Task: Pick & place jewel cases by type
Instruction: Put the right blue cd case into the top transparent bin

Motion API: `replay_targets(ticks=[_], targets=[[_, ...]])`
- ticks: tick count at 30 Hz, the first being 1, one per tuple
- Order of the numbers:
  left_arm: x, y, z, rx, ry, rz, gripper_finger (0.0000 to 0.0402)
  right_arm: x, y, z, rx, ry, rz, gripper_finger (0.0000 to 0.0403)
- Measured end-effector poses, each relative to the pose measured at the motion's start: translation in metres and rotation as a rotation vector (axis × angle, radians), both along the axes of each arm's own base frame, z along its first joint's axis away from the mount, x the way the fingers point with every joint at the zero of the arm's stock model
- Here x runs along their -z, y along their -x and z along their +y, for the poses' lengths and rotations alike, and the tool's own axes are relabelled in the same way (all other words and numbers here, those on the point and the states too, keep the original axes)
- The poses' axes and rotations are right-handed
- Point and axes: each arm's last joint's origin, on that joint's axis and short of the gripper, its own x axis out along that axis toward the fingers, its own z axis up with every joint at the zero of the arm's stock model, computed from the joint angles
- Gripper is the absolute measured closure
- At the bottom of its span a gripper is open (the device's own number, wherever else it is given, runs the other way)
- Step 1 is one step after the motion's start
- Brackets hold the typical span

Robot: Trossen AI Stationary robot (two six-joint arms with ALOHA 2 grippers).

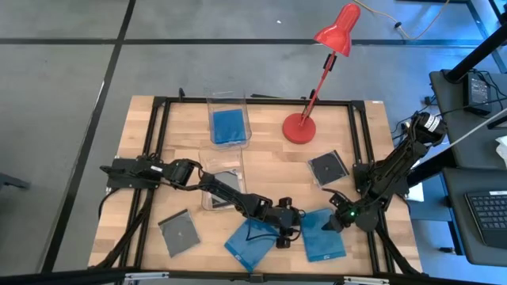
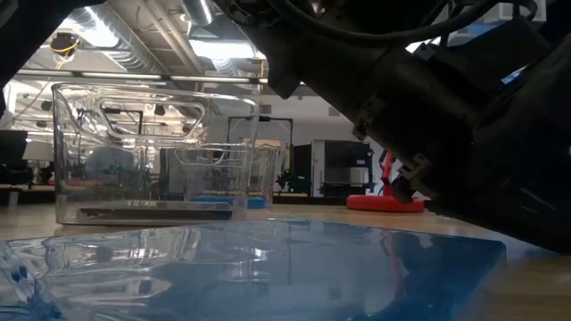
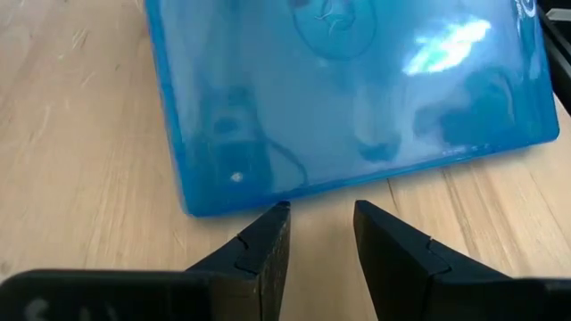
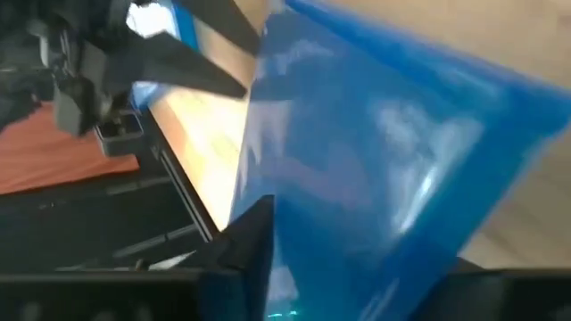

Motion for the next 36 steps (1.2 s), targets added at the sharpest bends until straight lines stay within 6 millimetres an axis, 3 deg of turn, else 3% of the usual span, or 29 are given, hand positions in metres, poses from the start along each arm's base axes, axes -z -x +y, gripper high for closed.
replay_targets(ticks=[7,11,19,26,31,36], targets=[[0.0,0.0,0.0,-0.003,0.0,0.008,0.0275,-0.002,0.0,0.002,-0.007,-0.043,0.011,0.0353],[-0.018,0.005,0.003,0.011,-0.016,0.028,0.0277,-0.004,-0.001,0.003,-0.013,-0.061,-0.003,0.0381],[-0.129,0.023,0.02,-0.04,-0.092,-0.146,0.0277,-0.01,-0.005,0.006,-0.012,-0.055,-0.119,0.038],[-0.223,0.062,0.034,-0.137,-0.142,-0.303,0.0278,-0.03,-0.016,0.011,0.071,-0.044,-0.325,0.0385],[-0.27,0.097,0.036,-0.164,-0.06,-0.347,0.0277,-0.059,-0.038,0.014,0.131,0.039,-0.504,0.0381],[-0.293,0.126,0.026,-0.127,-0.031,-0.346,0.0279,-0.098,-0.073,0.007,0.147,0.197,-0.652,0.0385]])
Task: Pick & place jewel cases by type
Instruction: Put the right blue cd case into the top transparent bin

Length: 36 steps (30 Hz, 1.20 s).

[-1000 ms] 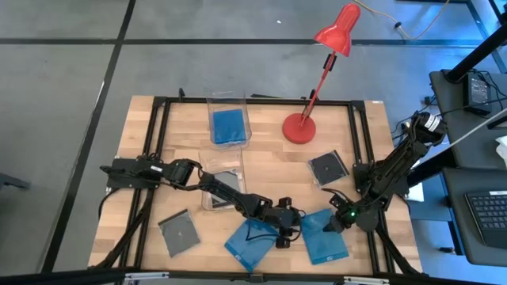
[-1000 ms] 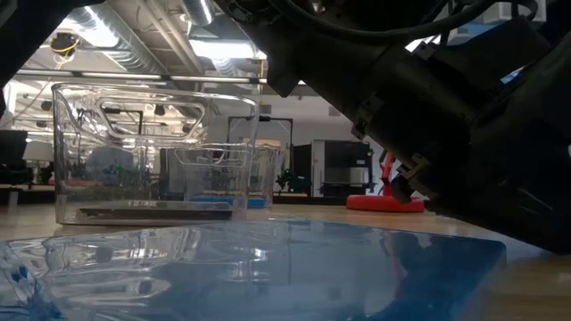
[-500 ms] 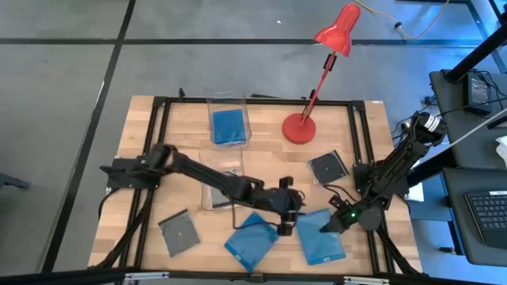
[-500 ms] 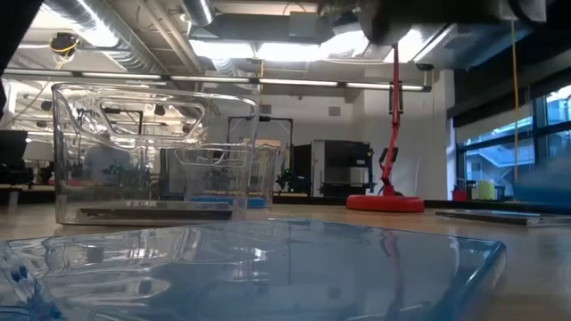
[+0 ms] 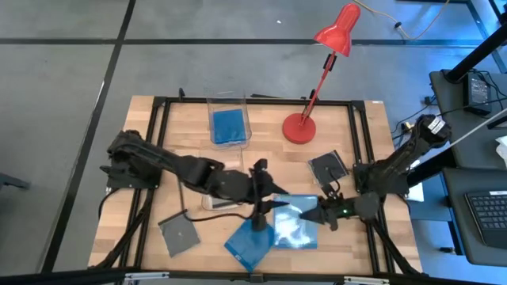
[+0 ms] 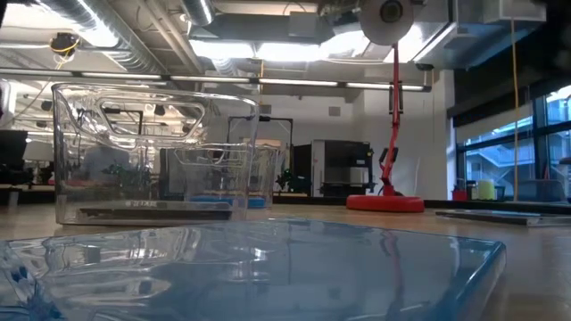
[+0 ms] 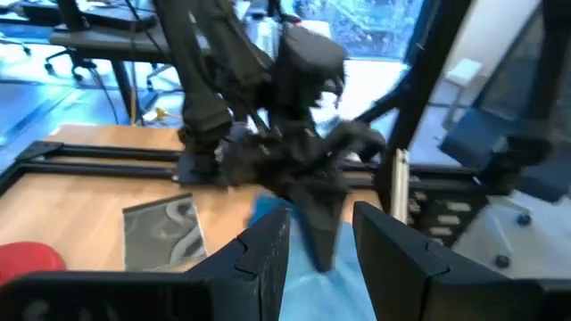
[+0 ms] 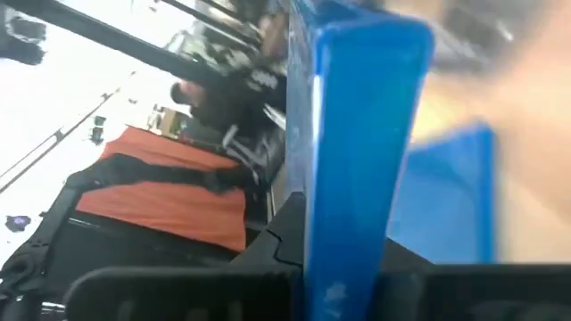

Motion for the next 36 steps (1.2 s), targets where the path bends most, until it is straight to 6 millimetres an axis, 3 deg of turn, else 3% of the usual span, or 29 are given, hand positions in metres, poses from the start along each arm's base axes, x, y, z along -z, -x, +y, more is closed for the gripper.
replay_targets(ticks=[8,16,20,25,32,36], targets=[[-0.02,0.036,-0.016,0.073,-0.011,0.022,0.028,-0.063,-0.057,-0.038,-0.07,0.221,-0.114,0.0385],[-0.022,0.054,-0.03,0.129,-0.031,0.065,0.0281,-0.096,-0.103,-0.099,-0.039,0.389,-0.025,0.0385],[-0.023,0.067,-0.034,0.152,-0.036,0.12,0.0283,-0.099,-0.133,-0.139,-0.031,0.399,-0.016,0.0385],[-0.029,0.093,-0.029,0.15,-0.025,0.201,0.0283,-0.093,-0.175,-0.2,-0.024,0.377,0.018,0.0383],[-0.036,0.119,-0.026,0.104,-0.05,0.238,0.0284,-0.101,-0.224,-0.284,0.021,0.419,-0.032,0.0383],[-0.036,0.13,-0.026,0.104,-0.066,0.284,0.0284,-0.091,-0.246,-0.323,0.033,0.427,-0.012,0.0384]])
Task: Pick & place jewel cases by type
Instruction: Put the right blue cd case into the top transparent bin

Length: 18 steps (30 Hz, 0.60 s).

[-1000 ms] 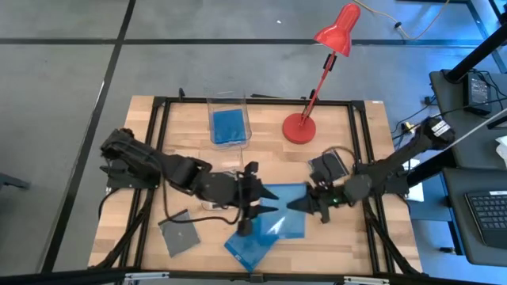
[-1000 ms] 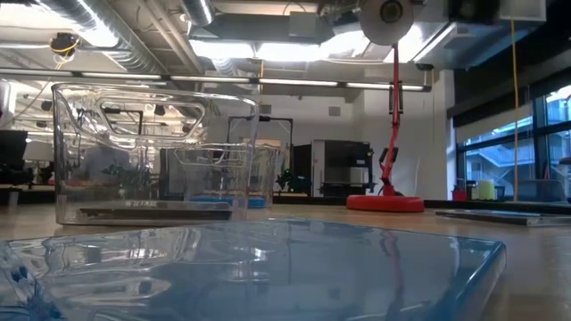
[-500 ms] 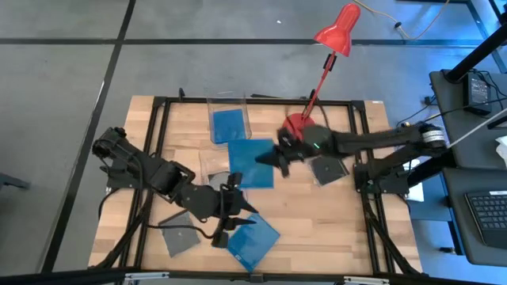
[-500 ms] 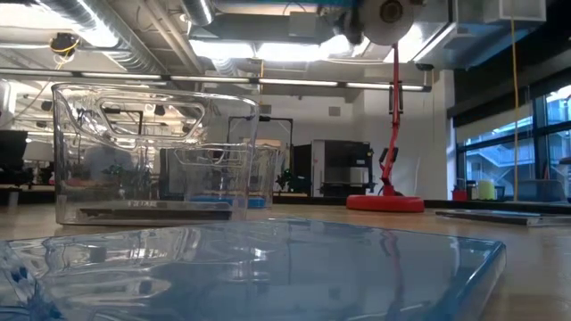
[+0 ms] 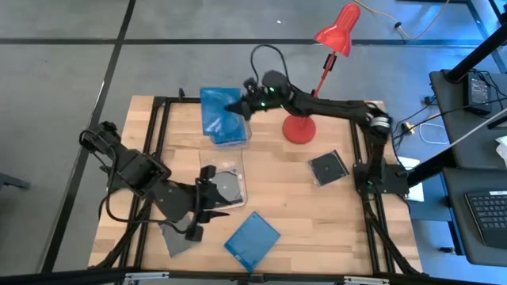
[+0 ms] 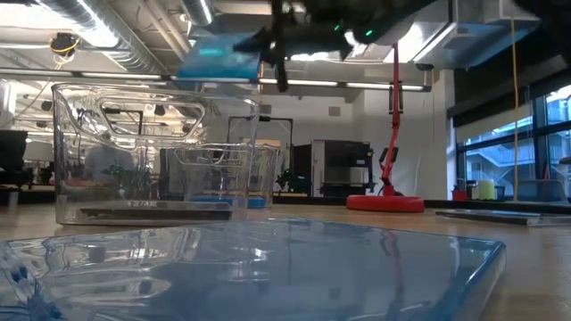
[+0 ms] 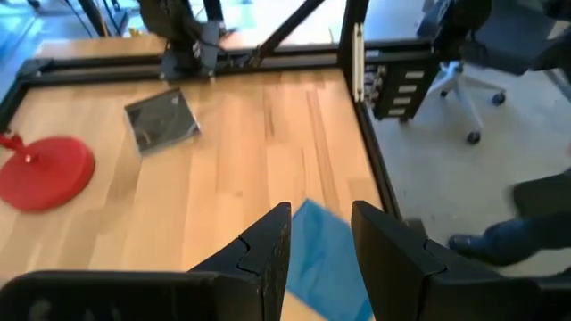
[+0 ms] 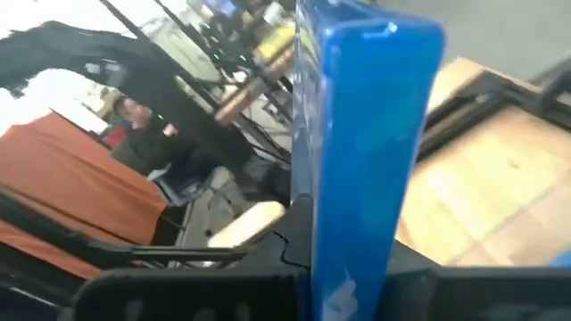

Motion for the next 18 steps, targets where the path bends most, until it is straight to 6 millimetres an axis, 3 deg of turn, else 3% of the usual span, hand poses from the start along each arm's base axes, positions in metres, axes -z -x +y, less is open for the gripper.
replay_targets(ticks=[6,10,18], targets=[[0.006,0.012,-0.002,-0.019,0.002,0.087,0.0284,0.042,-0.012,-0.044,0.052,-0.009,0.221,0.0383],[0.009,0.017,-0.002,-0.026,-0.017,0.131,0.0283,0.056,-0.01,-0.067,0.109,-0.055,0.256,0.0382],[0.01,0.018,-0.001,-0.046,-0.088,0.12,0.0283,0.084,-0.011,-0.081,0.15,-0.124,0.312,0.0381]])
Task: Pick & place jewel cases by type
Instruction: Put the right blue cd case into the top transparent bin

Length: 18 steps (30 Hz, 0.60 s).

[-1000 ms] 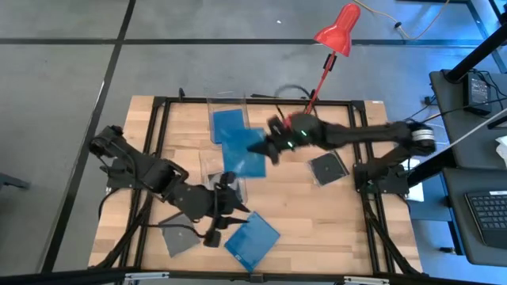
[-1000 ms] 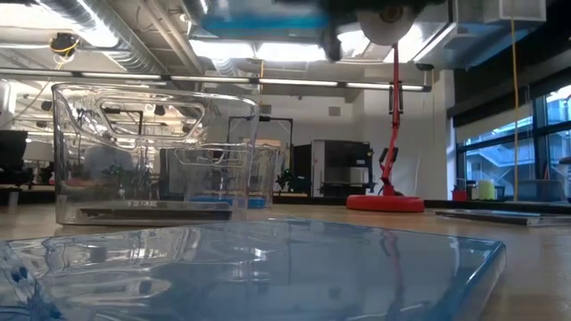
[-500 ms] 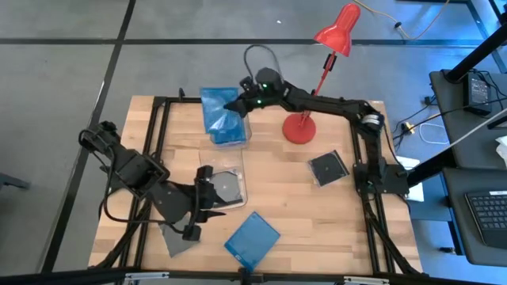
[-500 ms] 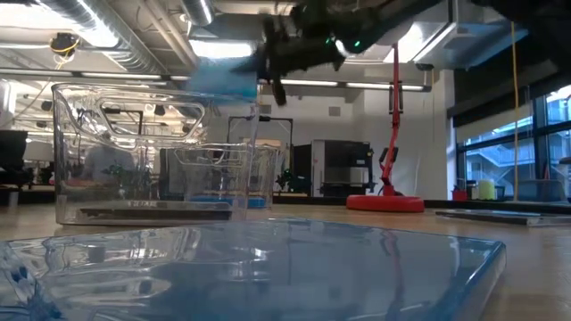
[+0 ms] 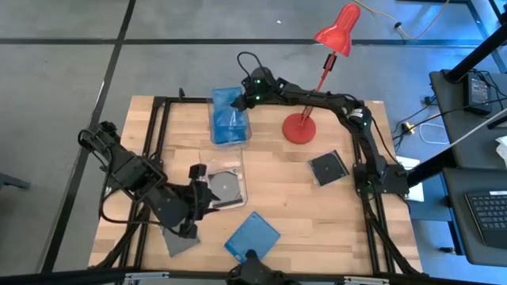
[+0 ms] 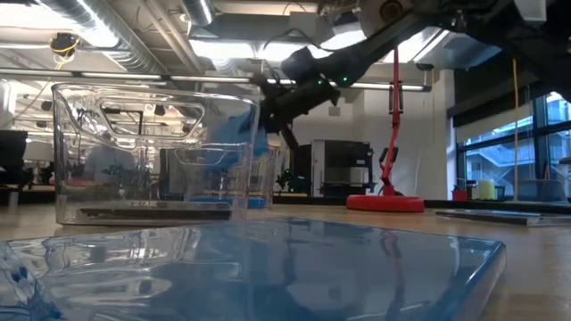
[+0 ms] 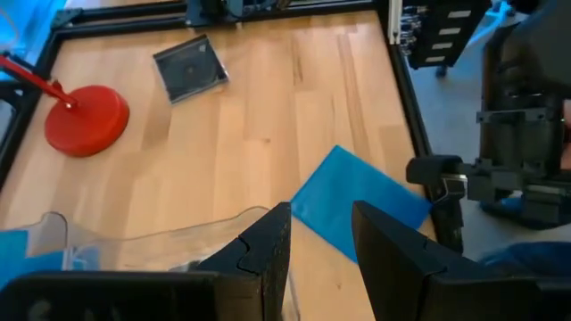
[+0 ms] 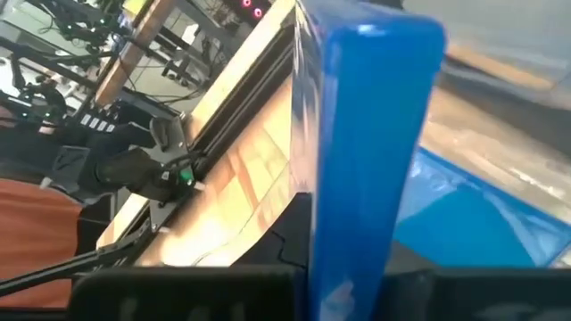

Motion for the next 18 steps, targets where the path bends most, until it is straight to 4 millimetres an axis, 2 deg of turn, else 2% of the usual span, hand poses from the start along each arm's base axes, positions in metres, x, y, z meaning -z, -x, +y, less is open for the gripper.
replay_targets(ticks=[5,10,18], targets=[[0.0,0.0,0.0,0.011,-0.02,-0.003,0.0284,0.015,-0.005,0.001,0.026,0.001,0.033,0.0381],[0.0,0.0,0.0,0.016,-0.026,-0.003,0.0284,0.017,-0.006,0.002,0.007,0.032,0.039,0.0378],[0.0,0.0,0.001,-0.002,-0.042,-0.015,0.0283,0.018,-0.006,0.002,0.0,0.041,0.045,0.0318]])
